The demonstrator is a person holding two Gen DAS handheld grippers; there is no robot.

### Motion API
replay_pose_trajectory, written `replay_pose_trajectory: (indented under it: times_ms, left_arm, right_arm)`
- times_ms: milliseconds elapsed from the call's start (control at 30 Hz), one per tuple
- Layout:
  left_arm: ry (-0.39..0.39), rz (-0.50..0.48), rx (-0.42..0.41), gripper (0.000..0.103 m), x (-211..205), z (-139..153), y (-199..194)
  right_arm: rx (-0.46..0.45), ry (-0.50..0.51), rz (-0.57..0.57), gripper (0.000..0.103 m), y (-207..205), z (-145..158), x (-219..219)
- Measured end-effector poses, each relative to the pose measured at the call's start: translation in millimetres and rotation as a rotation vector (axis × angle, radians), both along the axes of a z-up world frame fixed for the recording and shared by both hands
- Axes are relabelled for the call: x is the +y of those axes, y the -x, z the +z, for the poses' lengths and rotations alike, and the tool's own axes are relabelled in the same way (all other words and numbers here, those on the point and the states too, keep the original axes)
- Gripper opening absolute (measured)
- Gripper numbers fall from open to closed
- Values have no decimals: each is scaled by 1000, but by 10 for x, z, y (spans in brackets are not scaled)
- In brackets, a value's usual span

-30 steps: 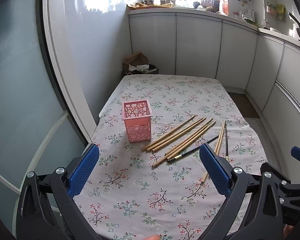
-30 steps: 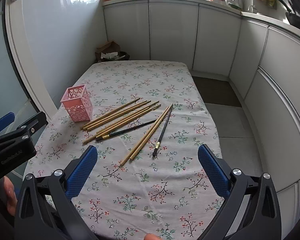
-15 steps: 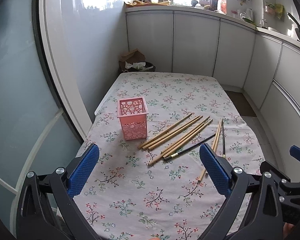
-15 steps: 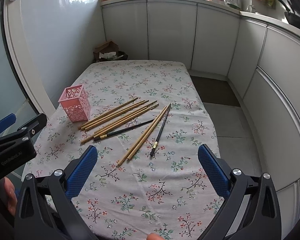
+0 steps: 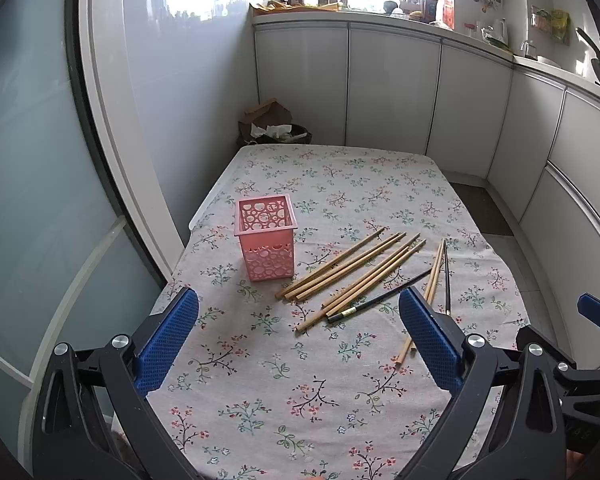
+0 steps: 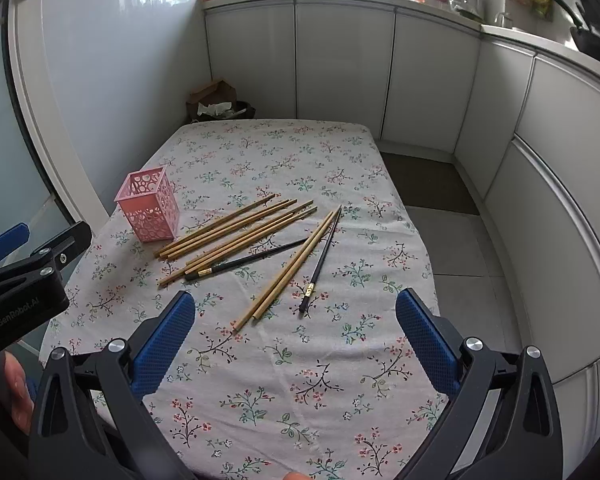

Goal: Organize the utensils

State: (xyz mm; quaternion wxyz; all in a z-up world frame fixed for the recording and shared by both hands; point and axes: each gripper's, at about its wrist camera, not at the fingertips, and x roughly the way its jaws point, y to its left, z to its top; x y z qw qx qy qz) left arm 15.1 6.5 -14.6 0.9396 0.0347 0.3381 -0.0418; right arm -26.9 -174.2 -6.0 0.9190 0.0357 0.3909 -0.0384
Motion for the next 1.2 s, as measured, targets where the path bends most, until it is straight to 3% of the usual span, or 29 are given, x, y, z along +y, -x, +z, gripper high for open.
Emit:
replay_pose_trajectory:
  times_ms: [267, 367, 433, 567, 633, 733, 833, 967, 1067, 1200]
  left_arm:
    - [-18, -14, -6, 96, -40, -27, 1]
    - [-11, -40, 14, 96, -45, -22, -69]
    - [-2, -69, 57, 96, -50, -3, -208]
    - [23, -112, 125, 96, -73, 25, -463]
    - [20, -147, 158, 96, -160, -5, -583]
    - [29, -213, 246, 82, -346, -126, -757]
    - [-26, -296, 310, 69, -660, -282, -921]
    - [-104, -373, 325, 57, -958, -413, -1079]
    - [-158, -424, 335, 51, -1109, -543, -1193]
    - [-218, -478, 392, 34, -1277, -824, -1392]
  right_arm:
    - [18, -11, -14, 98, -47, -38, -33]
    - [47, -69, -14, 98, -142, -88, -154]
    - [87, -146, -56, 98, -243, -153, -346]
    - [166, -467, -183, 97, -448, -384, -956]
    - [205, -561, -207, 96, -553, -497, -1096]
    - [274, -630, -212, 90, -744, -647, -1131]
    - [370, -653, -179, 71, -1010, -759, -1082]
    - [384, -586, -183, 55, -1310, -785, -1166]
    - [424, -593, -188, 41, -1485, -926, -1232]
    - [445, -604, -181, 37, -1616, -1016, -1268]
